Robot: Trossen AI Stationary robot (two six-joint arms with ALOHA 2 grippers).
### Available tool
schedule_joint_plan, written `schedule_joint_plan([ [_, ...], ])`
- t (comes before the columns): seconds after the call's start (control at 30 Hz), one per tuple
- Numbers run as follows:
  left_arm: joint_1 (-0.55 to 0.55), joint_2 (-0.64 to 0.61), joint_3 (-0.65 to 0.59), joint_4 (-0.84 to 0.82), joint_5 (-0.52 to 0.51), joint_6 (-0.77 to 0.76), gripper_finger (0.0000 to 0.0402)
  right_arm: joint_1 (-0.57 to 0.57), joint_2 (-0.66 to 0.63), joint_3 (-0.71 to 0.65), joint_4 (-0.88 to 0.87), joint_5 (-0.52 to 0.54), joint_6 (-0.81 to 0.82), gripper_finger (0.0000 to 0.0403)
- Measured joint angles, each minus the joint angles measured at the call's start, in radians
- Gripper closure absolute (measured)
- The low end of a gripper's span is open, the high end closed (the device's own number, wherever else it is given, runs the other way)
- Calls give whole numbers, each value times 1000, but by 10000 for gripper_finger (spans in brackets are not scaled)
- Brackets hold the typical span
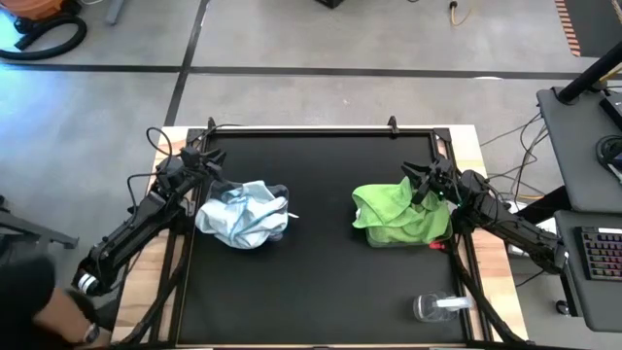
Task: Sort microfiber towel by color & place in baskets
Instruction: Return to Home Position
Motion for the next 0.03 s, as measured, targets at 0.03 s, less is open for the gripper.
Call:
schedule_joint_plan([
  [0.03, 0, 0, 0, 0, 0, 0, 278, 0, 0, 0, 0, 0, 0, 321],
])
